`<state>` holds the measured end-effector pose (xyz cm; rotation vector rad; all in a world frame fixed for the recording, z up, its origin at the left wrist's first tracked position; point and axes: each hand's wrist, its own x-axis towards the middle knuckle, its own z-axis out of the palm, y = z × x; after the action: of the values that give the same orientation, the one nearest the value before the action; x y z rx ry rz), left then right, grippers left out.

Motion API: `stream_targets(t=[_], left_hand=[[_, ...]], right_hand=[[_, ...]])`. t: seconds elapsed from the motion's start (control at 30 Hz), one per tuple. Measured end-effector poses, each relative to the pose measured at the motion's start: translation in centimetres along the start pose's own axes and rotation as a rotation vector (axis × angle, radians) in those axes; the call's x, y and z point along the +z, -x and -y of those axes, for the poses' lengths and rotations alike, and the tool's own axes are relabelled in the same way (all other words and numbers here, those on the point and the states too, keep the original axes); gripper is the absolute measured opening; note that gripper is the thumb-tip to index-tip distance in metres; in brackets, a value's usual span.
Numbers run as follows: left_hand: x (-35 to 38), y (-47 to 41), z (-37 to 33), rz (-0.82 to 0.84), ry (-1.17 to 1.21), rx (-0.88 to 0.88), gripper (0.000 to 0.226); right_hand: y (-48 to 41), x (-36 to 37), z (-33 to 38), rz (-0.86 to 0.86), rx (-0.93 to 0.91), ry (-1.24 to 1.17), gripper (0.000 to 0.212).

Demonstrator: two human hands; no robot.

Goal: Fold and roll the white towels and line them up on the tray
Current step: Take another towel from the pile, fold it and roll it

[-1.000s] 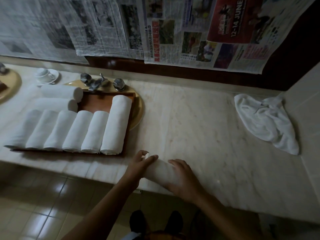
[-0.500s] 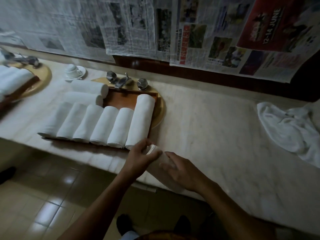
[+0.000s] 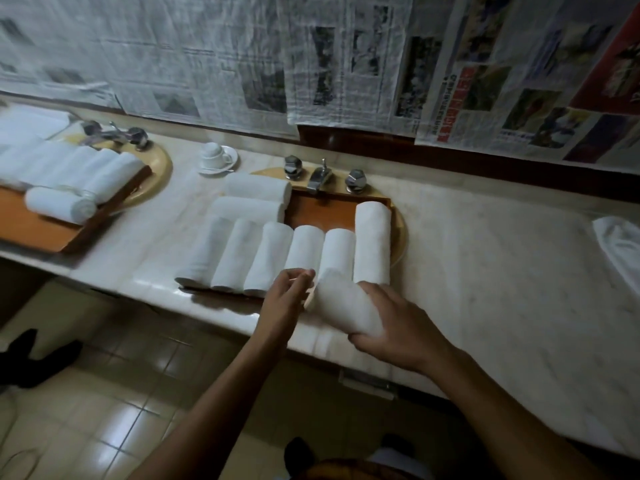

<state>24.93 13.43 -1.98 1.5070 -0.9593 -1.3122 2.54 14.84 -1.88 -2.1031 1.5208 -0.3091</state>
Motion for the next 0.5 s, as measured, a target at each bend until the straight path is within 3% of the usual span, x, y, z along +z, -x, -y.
stream_targets(t=[0.27, 0.5], left_hand=[[-9.6, -3.5, 4.7, -0.317, 0.053, -0.187, 0.022], [-12.6, -6.1, 7.2, -0.479, 0.107, -0.339, 0.046]], right_hand=[[-11.0, -4.1, 0.8, -0.060, 0.004, 0.018, 0.083], [-24.4, -7.2, 0.9, 0.029, -0.094, 0.163, 0.081]])
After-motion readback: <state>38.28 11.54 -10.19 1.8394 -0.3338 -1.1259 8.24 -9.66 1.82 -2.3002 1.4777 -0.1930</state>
